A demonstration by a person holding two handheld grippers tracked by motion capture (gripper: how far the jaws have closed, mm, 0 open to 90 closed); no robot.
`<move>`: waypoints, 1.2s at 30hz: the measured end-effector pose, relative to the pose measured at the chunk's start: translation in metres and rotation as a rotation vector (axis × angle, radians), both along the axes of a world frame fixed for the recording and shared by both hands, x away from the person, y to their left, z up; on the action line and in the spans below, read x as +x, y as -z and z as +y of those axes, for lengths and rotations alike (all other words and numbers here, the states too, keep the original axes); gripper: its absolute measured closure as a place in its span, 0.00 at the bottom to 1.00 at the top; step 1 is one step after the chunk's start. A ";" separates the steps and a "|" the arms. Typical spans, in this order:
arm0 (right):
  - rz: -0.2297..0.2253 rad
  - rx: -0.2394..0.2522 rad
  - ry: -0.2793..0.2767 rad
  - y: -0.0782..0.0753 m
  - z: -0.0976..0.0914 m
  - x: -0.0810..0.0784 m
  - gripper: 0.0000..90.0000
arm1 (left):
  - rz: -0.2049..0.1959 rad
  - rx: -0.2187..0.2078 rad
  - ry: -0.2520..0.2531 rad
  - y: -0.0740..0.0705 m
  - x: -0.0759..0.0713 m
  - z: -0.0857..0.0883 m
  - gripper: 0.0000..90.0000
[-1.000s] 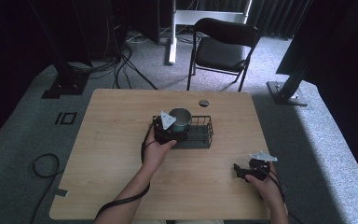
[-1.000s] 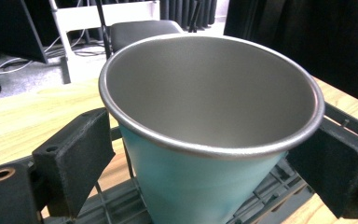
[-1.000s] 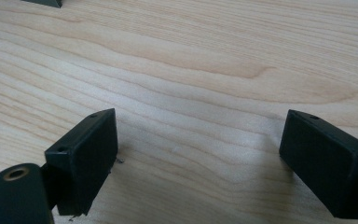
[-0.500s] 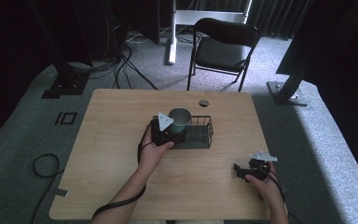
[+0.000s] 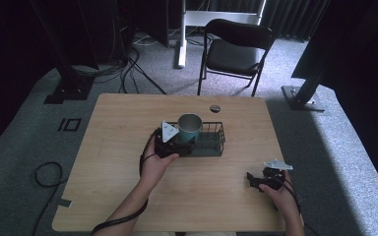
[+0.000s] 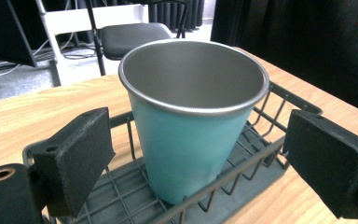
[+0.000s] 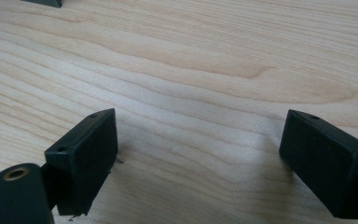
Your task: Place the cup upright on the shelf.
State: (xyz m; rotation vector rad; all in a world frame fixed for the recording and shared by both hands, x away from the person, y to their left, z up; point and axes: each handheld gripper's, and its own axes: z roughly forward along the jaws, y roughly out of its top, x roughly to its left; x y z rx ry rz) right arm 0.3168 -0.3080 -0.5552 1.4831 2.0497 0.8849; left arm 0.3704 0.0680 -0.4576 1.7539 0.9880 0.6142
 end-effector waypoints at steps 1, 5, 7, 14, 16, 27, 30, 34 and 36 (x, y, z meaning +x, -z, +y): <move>0.000 0.000 0.000 0.000 0.000 0.000 0.12 | -0.003 -0.003 0.001 0.000 -0.001 0.001 0.10; 0.000 0.000 0.000 0.000 0.000 0.000 0.12 | -0.004 -0.009 0.001 0.000 -0.006 0.007 0.10; -0.001 0.000 0.000 0.000 0.000 0.000 0.12 | -0.003 -0.009 -0.001 0.000 -0.008 0.011 0.10; -0.001 0.000 0.000 0.000 0.000 0.000 0.12 | -0.007 -0.005 -0.017 -0.001 -0.015 0.026 0.10; 0.001 0.001 0.001 0.000 0.000 0.000 0.12 | -0.005 0.003 -0.019 -0.001 -0.016 0.032 0.10; 0.001 0.000 0.000 0.000 0.000 0.000 0.12 | -0.005 0.003 -0.042 -0.001 -0.024 0.054 0.10; 0.001 0.000 0.000 0.000 0.000 0.000 0.12 | -0.001 -0.001 -0.055 0.001 -0.026 0.062 0.10; 0.001 0.000 0.000 0.000 0.000 0.000 0.12 | 0.007 0.004 -0.071 0.005 -0.029 0.072 0.10; 0.001 0.001 0.000 0.000 0.000 0.000 0.12 | 0.014 0.004 -0.077 0.008 -0.031 0.077 0.10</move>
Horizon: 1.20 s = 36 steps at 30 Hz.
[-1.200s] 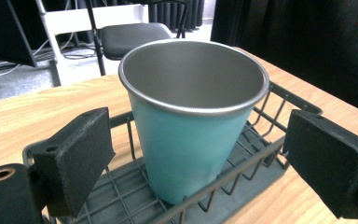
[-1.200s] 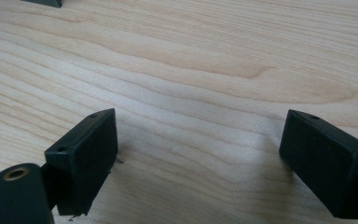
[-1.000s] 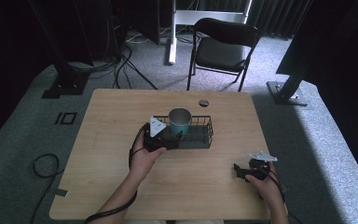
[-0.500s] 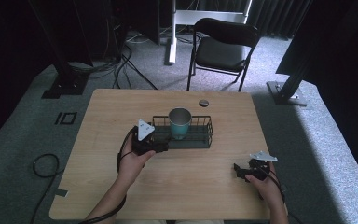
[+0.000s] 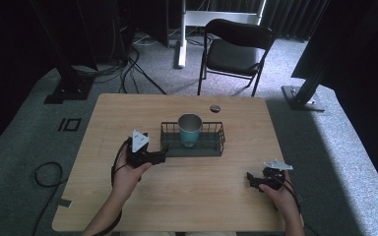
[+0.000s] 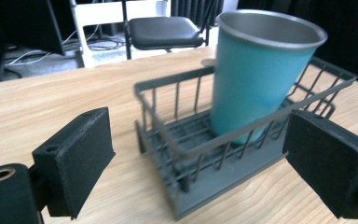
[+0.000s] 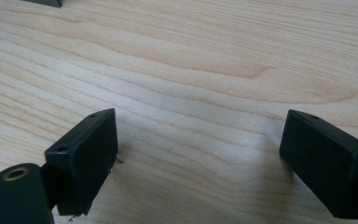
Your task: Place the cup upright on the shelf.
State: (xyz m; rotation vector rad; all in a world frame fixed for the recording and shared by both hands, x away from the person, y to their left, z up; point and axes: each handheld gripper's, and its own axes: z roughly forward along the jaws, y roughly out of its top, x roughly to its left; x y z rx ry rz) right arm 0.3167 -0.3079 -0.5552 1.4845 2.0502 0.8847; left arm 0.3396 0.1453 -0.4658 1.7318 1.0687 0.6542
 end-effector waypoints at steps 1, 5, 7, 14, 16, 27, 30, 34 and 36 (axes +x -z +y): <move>0.000 0.000 0.000 0.000 0.000 0.000 0.12 | 0.001 0.001 -0.004 0.001 -0.001 0.002 0.10; 0.000 0.000 0.000 0.000 0.000 0.000 0.12 | 0.005 -0.004 -0.025 0.006 -0.004 0.012 0.10; 0.000 0.000 0.000 0.000 0.000 0.000 0.12 | 0.009 -0.002 -0.030 0.008 -0.006 0.016 0.10; -0.001 0.000 0.000 0.000 0.000 0.000 0.12 | 0.024 0.006 -0.063 0.020 -0.013 0.034 0.10; -0.001 -0.001 0.000 0.000 0.000 0.000 0.12 | 0.029 0.012 -0.072 0.023 -0.015 0.039 0.10; -0.002 -0.002 -0.001 0.000 0.000 0.000 0.12 | 0.059 0.016 -0.136 0.038 -0.026 0.071 0.10; -0.001 -0.001 -0.001 0.000 0.000 0.000 0.12 | 0.073 0.002 -0.164 0.043 -0.029 0.081 0.10; -0.001 -0.001 -0.001 0.000 0.000 0.000 0.12 | 0.076 0.012 -0.192 0.048 -0.032 0.093 0.10; -0.001 -0.001 -0.001 0.000 0.000 0.000 0.12 | 0.083 0.005 -0.207 0.050 -0.034 0.099 0.10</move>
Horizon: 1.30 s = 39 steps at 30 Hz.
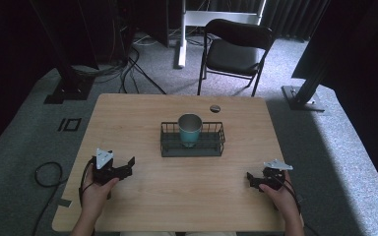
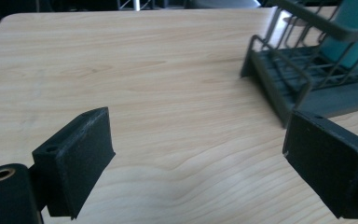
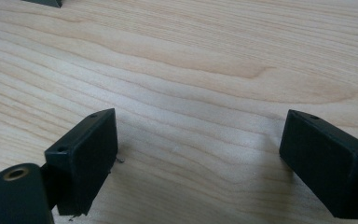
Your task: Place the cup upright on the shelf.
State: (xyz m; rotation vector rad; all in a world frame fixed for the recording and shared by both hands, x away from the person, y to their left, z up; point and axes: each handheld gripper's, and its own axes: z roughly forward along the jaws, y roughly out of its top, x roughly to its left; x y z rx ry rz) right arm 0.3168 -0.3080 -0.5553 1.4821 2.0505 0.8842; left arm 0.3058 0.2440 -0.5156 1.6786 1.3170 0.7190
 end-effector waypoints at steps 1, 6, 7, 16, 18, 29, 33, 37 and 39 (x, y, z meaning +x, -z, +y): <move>0.000 0.000 0.000 0.000 0.000 0.000 0.12 | 0.006 -0.001 -0.006 0.002 -0.001 0.004 0.10; 0.000 0.000 0.000 0.000 0.000 0.000 0.12 | 0.030 -0.012 -0.035 0.009 -0.007 0.020 0.10; -0.001 0.000 0.000 0.000 0.000 0.000 0.12 | 0.034 -0.011 -0.038 0.011 -0.008 0.022 0.10; 0.000 0.000 0.000 0.000 0.000 0.000 0.12 | 0.083 0.003 -0.086 0.022 -0.024 0.049 0.10; 0.000 0.000 0.000 0.000 0.000 0.000 0.12 | 0.097 0.008 -0.098 0.025 -0.027 0.054 0.10; 0.000 0.000 0.000 0.000 0.000 0.000 0.12 | 0.163 0.056 -0.177 0.029 -0.037 0.072 0.10; 0.000 0.000 0.000 0.000 0.000 0.000 0.12 | 0.191 0.062 -0.194 0.031 -0.038 0.075 0.10; 0.000 0.000 0.000 0.000 0.000 0.000 0.12 | 0.226 0.072 -0.200 0.033 -0.038 0.076 0.10; 0.000 0.000 0.000 0.000 0.000 0.000 0.12 | 0.236 0.072 -0.204 0.034 -0.038 0.076 0.10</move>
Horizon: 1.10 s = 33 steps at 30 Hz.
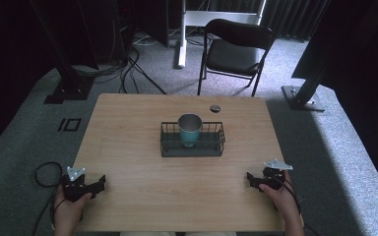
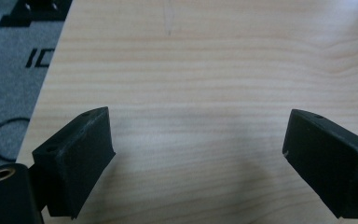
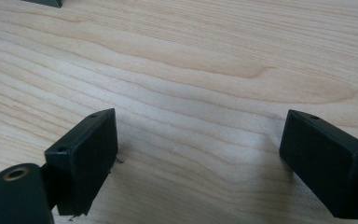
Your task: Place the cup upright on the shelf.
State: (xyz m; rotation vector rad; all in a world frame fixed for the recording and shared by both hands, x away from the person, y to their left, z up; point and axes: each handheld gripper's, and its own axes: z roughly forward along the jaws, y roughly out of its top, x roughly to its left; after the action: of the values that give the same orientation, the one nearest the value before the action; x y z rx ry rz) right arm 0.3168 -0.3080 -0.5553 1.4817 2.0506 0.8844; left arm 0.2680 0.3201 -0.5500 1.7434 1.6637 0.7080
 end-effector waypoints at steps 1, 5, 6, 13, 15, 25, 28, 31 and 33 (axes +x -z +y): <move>0.000 0.000 0.000 0.000 0.000 0.000 0.12 | 0.005 0.002 0.000 0.000 0.000 0.000 0.10; 0.000 0.000 0.000 0.000 0.000 0.000 0.12 | 0.019 -0.004 0.000 0.001 0.001 0.000 0.10; 0.000 0.000 0.000 0.000 0.000 0.000 0.12 | 0.023 -0.004 0.002 0.001 0.001 0.000 0.10; 0.000 0.000 0.000 0.000 0.000 0.000 0.12 | 0.045 -0.004 -0.003 0.002 0.003 0.000 0.10; 0.000 0.000 0.000 0.000 0.000 0.000 0.12 | 0.047 0.001 -0.007 0.002 0.004 -0.001 0.10; 0.000 0.000 0.000 0.000 0.000 0.000 0.12 | 0.060 0.041 -0.018 0.002 0.006 -0.007 0.09; 0.000 -0.001 0.000 0.000 0.000 0.000 0.12 | 0.060 0.041 -0.018 0.002 0.006 -0.007 0.09; 0.000 0.000 0.000 0.000 0.000 0.000 0.12 | 0.060 0.041 -0.018 0.002 0.006 -0.007 0.09; 0.000 0.000 0.000 0.000 0.000 0.000 0.12 | 0.060 0.041 -0.018 0.002 0.006 -0.007 0.09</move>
State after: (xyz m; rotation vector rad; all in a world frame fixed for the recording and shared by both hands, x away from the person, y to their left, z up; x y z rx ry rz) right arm 0.3168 -0.3080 -0.5553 1.4817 2.0505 0.8837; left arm 0.2737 0.3133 -0.5525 1.7966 1.7174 0.7095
